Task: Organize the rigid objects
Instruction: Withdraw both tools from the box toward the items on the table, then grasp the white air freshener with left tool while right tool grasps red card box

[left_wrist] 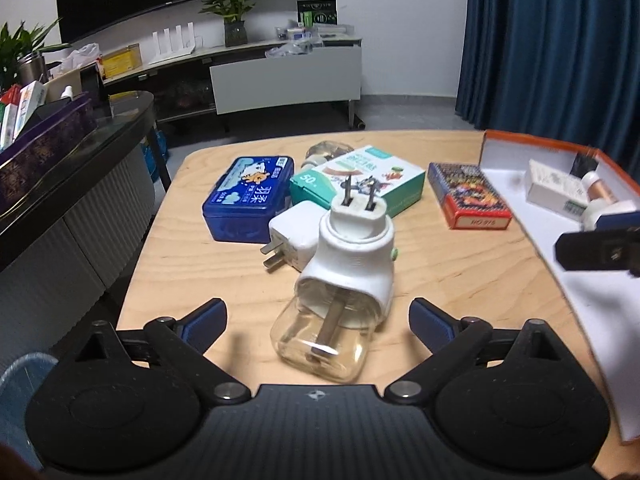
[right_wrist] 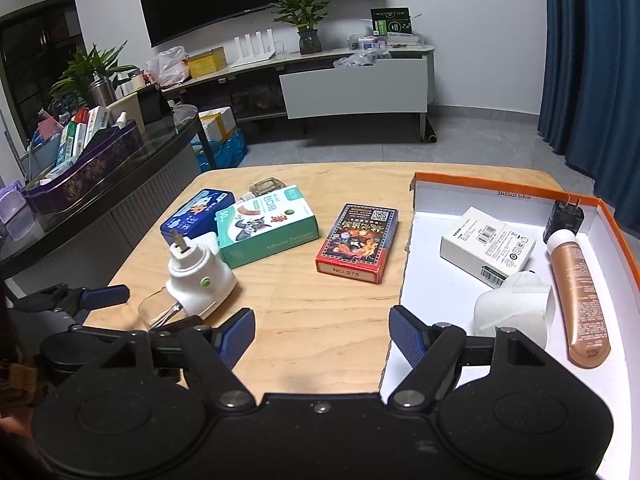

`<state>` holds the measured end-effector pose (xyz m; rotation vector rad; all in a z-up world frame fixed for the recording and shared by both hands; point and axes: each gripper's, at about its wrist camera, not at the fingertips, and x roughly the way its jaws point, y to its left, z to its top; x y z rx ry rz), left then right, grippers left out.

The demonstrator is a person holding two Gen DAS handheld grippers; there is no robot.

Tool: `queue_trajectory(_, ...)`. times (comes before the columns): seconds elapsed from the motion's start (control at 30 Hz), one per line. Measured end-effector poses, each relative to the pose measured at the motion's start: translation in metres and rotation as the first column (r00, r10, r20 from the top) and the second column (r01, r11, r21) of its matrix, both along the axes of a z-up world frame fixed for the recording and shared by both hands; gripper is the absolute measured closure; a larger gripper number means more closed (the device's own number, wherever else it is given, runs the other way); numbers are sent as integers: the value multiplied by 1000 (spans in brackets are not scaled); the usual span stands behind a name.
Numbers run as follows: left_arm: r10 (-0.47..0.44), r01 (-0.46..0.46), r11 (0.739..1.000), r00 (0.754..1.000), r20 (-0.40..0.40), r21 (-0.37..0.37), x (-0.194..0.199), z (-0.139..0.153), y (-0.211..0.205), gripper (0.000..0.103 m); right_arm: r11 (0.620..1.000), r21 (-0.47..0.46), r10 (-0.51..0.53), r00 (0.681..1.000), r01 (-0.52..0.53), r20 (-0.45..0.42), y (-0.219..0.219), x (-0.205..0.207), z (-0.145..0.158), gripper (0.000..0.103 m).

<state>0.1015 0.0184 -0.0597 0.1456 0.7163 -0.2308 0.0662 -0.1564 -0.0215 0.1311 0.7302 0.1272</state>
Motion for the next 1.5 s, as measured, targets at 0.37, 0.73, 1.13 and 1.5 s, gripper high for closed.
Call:
queue_trajectory(0.37,-24,23,998,999,-24,-50,4,-6,-3,45,1000,2,-9,1000,9,-26,-6,50,-14,16)
queue_trajectory(0.73,13,-15,990,1000,-16,-138,1,-2,3,49,991,-119,-76,987,60,-141,12,131,-49,17)
queue_trajectory(1.13,46,-38,986,998,44,-165,-5,7,3,50,986,-117,-123,990,115,-63,0,114,-43,32)
queue_trajectory(1.5,41,-28,988,996,80,-151,-15,21,-6,50,995,-37,-89,996,89,18,-13,49,-5,32)
